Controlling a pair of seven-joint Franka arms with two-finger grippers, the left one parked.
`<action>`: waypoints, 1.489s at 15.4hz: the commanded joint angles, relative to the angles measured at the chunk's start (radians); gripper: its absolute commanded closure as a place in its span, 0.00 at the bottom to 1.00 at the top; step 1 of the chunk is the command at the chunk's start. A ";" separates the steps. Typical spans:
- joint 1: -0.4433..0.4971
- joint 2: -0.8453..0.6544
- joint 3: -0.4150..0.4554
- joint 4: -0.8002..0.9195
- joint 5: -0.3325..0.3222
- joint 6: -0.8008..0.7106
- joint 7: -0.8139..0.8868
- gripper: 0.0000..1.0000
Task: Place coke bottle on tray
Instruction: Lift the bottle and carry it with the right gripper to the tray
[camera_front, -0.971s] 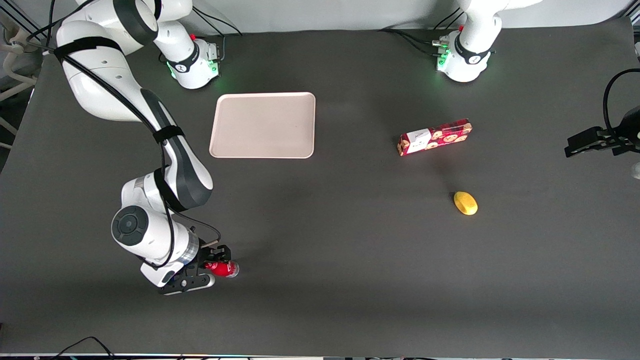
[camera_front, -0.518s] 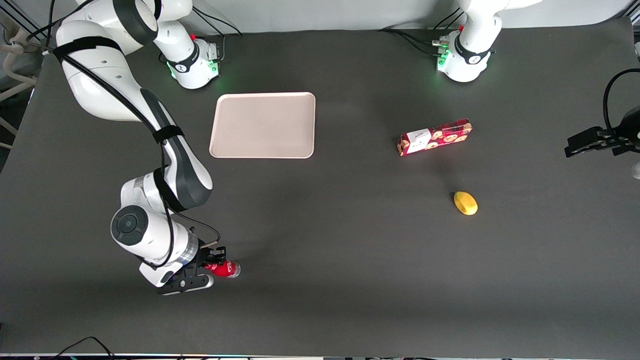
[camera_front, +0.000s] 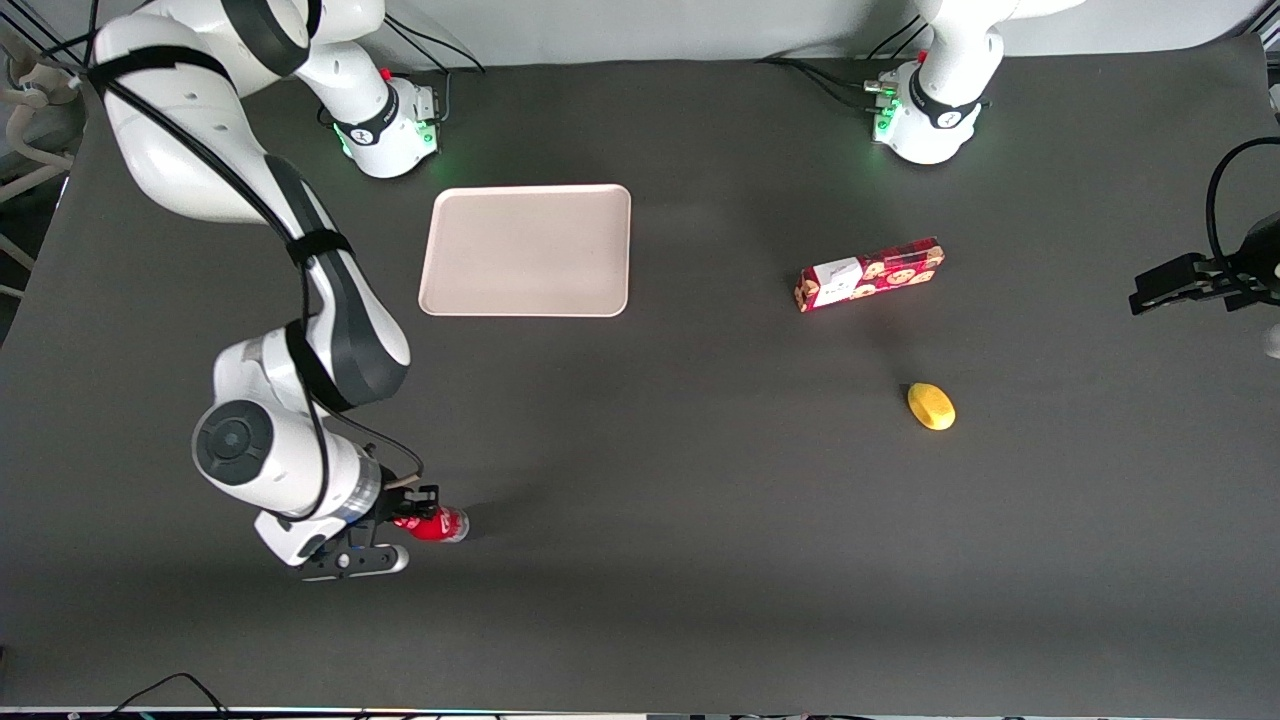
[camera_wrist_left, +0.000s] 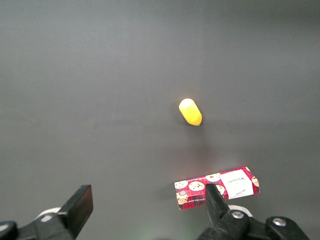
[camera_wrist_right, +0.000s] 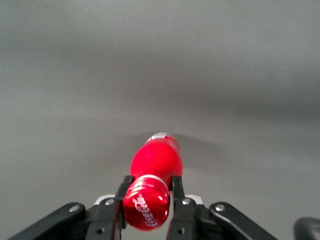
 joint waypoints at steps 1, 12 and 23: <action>-0.011 -0.156 -0.006 -0.017 -0.016 -0.181 0.031 1.00; -0.090 -0.642 -0.005 -0.258 0.130 -0.535 0.060 1.00; -0.045 -1.144 0.015 -0.996 0.259 -0.247 0.063 1.00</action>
